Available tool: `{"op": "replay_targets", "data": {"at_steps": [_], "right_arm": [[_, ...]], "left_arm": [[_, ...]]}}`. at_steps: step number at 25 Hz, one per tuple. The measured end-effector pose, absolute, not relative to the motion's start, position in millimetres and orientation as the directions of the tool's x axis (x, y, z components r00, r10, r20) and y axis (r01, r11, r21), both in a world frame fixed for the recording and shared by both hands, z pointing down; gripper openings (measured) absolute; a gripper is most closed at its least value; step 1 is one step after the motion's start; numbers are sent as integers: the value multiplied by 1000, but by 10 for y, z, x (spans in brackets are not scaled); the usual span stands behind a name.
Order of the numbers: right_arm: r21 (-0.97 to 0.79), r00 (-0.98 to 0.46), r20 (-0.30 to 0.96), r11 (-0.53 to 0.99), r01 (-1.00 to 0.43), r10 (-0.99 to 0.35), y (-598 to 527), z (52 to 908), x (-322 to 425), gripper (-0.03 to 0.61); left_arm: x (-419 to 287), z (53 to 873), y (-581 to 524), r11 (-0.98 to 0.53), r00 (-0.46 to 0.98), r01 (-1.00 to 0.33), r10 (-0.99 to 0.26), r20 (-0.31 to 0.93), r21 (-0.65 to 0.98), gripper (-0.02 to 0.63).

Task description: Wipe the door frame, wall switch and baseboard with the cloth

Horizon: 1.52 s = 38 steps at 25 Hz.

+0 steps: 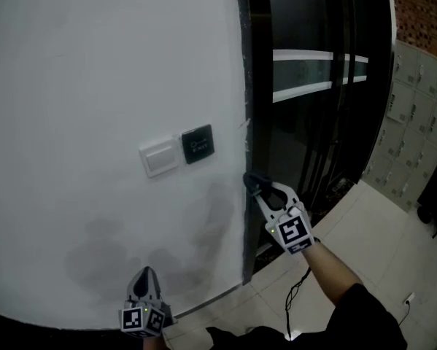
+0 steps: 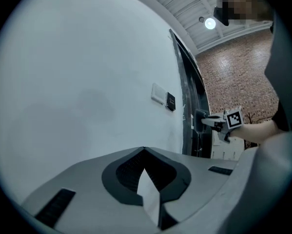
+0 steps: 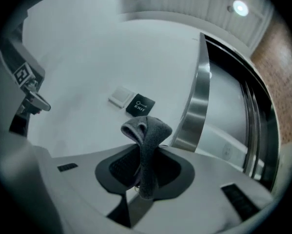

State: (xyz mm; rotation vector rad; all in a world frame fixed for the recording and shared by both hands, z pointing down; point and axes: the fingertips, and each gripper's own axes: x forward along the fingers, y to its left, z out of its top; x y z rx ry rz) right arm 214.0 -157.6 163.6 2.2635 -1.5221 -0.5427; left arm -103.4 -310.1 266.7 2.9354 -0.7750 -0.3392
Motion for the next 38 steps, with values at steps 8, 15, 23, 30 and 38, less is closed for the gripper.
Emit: {"op": "replay_targets", "data": {"at_steps": [8,15,23,30,38], "right_arm": [[752,413,-283,-467,-465,-866,-1375,277,2645,83],[897,434,-305,-409,-168,-848,-1561,-246,2843,83],[934,400,-320,-356,-19,-859,-1893,-149,2990,84],[929,395,-315,-366,-59,-863,-1921,140,3039,83],[942,416,-250,-320,-106,-874,-1919,551,3070,84]], "left_arm": [[-174,2242,-2943,-914,898,-405,-404,-173,36,-8],[414,1934,-2622,-959,944,-282,-272,-184,-31,-8],[695,2180,-2469,-960,950,-280,-272,-155,-29,-8],[740,2381,-2529,-953,948,-302,-304,-93,30,-8],[822,2448,-2409,-964,962,-267,-267,-60,13,-8]]}}
